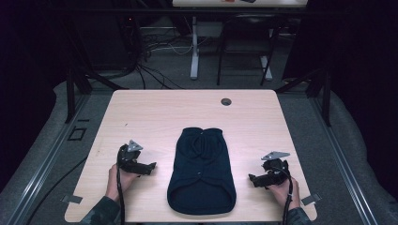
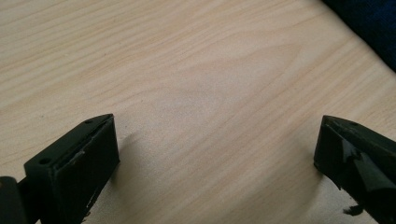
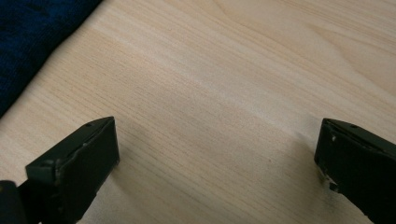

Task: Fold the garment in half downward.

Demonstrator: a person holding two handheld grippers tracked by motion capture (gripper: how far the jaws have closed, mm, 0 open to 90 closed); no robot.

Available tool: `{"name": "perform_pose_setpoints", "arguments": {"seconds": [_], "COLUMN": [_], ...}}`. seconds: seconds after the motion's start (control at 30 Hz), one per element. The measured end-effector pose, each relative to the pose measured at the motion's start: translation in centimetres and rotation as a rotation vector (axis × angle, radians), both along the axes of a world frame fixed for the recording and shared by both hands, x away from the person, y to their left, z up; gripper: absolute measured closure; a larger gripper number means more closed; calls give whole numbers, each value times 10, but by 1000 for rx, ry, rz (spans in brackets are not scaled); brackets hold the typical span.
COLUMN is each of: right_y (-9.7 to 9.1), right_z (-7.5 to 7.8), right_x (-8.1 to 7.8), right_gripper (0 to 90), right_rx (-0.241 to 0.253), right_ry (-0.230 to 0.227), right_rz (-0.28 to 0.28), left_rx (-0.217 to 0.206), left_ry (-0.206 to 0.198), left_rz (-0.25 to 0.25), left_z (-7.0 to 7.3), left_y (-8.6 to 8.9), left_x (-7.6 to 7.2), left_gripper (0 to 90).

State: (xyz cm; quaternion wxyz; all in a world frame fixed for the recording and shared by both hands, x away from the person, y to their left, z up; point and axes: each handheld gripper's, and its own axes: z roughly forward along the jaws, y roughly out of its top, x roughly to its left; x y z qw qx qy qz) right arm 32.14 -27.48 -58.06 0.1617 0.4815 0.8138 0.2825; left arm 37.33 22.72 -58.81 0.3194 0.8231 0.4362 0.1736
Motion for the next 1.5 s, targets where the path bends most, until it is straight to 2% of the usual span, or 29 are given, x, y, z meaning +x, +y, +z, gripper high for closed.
{"name": "perform_pose_setpoints", "arguments": {"seconds": [0.4,0.47,0.5,0.53,0.57,0.73,0.9,1.07,1.27,1.5], "right_y": [1,1,0,0,0,4,8,16,27,40], "right_z": [0,0,2,2,3,5,9,16,21,27], "right_x": [1,1,2,2,3,3,4,8,13,19], "right_gripper": [0,4,6,6,5,11,16,19,18,17], "right_rx": [-1,4,44,44,65,52,46,51,74,96], "right_ry": [-2,-3,-3,-3,5,5,8,-8,-28,-24], "right_rz": [-3,-5,1,1,7,19,38,59,88,123], "left_rx": [-8,-2,7,7,12,9,-14,-42,-57,-77], "left_ry": [0,-2,-10,-10,-18,-5,-11,-33,-28,-20], "left_rz": [5,-11,-16,-16,-15,-32,-48,-72,-103,-128], "left_z": [0,0,1,1,1,3,9,18,22,24], "left_y": [0,0,0,0,-1,-4,-10,-20,-33,-44], "left_x": [-1,-1,-1,-1,0,2,3,6,10,13], "left_gripper": [1,0,1,1,1,2,2,8,13,15]}}
